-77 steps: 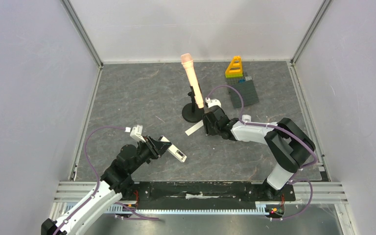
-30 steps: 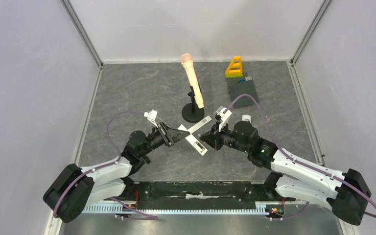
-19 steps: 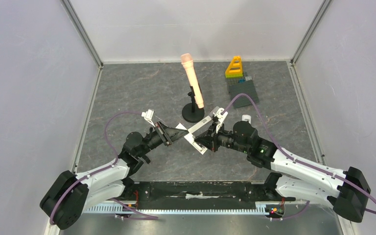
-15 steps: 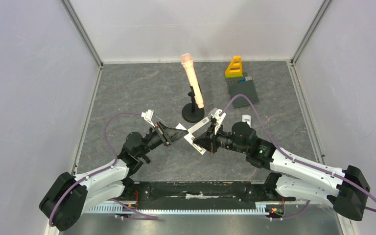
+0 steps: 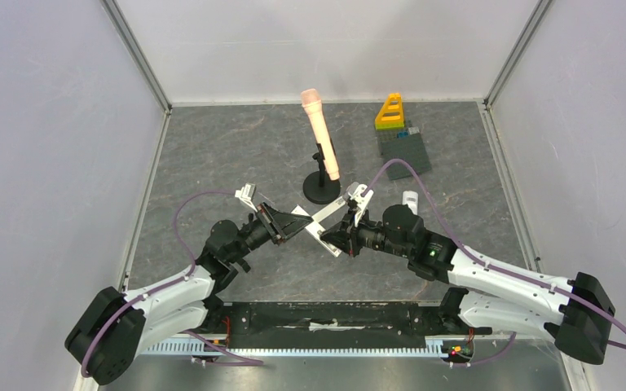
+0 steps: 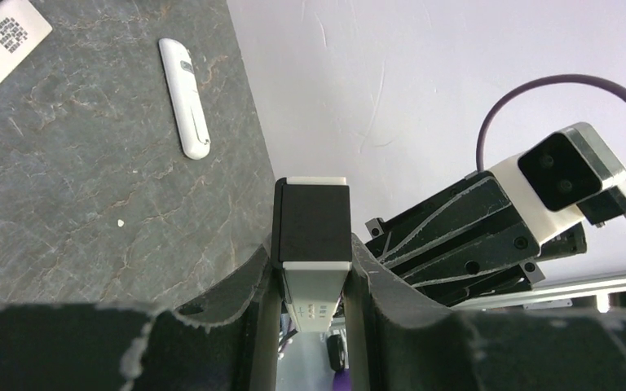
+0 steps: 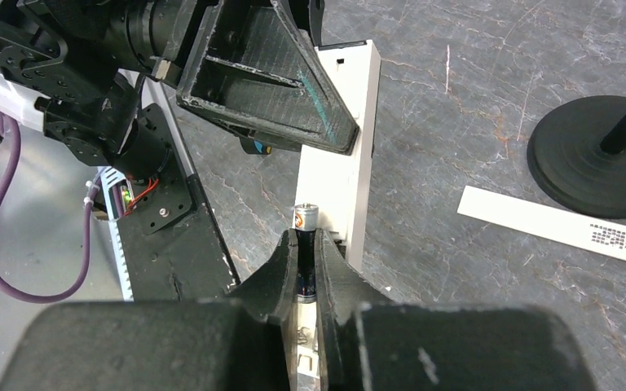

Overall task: Load the batteries into the remote control
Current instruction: Load the battery into the remote control.

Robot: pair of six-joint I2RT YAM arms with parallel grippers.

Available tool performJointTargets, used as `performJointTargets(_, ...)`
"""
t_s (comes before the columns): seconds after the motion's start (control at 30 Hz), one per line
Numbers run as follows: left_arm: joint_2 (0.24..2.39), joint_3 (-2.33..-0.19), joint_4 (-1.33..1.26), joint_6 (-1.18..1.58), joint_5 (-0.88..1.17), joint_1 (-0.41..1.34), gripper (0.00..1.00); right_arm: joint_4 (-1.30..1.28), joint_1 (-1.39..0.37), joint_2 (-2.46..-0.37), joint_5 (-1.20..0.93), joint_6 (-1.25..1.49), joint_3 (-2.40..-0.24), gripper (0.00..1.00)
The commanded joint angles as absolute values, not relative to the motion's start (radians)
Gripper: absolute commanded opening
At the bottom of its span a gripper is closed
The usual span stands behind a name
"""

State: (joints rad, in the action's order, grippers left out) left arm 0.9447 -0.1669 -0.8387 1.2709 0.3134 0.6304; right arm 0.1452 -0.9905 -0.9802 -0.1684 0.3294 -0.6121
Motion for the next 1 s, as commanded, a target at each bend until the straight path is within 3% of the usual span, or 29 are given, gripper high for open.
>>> performJointTargets(0.0, 0.943, -0.153, -0.895, 1.397, 0.266, 0.626, 0.02, 0.15, -1.0, -0.955, -0.164, 0.294, -0.595, 0.05)
performJointTargets(0.37, 0.978, -0.127, -0.96, 1.481, 0.252, 0.623, 0.02, 0.153, -1.0, -0.948, -0.167, 0.284, -0.569, 0.07)
performJointTargets(0.97, 0.92, -0.144, -0.875, 1.425, 0.264, 0.623, 0.02, 0.131, -1.001, -0.962, -0.147, 0.301, -0.602, 0.27)
